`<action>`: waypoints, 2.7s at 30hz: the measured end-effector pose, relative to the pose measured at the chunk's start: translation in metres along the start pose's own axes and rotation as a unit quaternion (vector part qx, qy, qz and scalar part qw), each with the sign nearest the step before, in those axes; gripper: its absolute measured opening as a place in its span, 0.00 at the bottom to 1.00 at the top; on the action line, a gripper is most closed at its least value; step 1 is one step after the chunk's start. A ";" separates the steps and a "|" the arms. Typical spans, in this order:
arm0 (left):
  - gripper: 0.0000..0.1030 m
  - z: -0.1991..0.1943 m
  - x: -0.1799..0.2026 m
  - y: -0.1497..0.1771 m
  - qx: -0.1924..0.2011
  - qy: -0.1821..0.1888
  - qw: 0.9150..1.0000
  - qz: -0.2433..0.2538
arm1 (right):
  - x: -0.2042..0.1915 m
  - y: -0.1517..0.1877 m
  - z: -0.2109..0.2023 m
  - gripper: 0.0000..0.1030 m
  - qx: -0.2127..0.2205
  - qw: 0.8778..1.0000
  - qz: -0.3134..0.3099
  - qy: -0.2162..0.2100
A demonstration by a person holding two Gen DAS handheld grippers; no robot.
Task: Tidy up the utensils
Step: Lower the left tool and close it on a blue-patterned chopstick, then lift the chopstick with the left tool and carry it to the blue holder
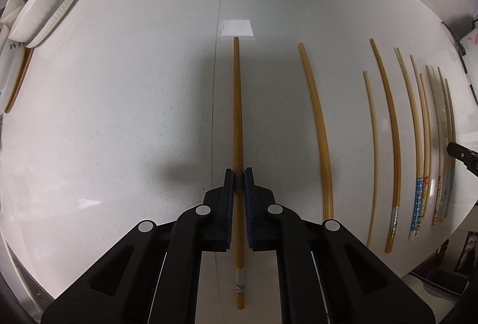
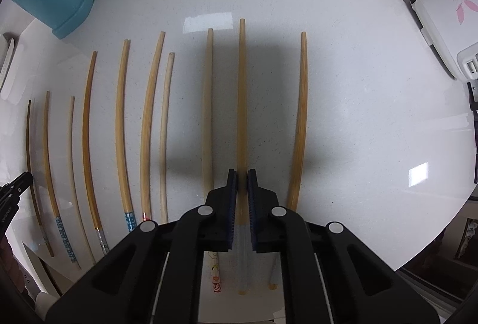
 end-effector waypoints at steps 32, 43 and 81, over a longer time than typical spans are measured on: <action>0.06 -0.114 0.003 -0.097 0.175 0.041 0.984 -0.014 | -0.034 -0.087 -0.144 0.06 0.255 0.967 -0.011 -0.016; 0.06 -0.160 0.011 -0.161 0.235 0.064 0.970 -0.017 | -0.062 -0.132 -0.178 0.06 0.311 0.949 -0.020 -0.050; 0.08 -0.055 0.036 -0.264 0.228 0.069 0.971 -0.019 | -0.143 -0.211 -0.118 0.06 0.329 0.934 -0.024 -0.138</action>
Point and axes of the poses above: each gripper's, at about its wrist camera, not at the fingertips, and z roughly the way its jaws point, x to its right, y to its underside, the point moved 1 cm from there along z, roughly the way its jaws point, and after that the axes turned 15 degrees about x, right-handed, at the moved point
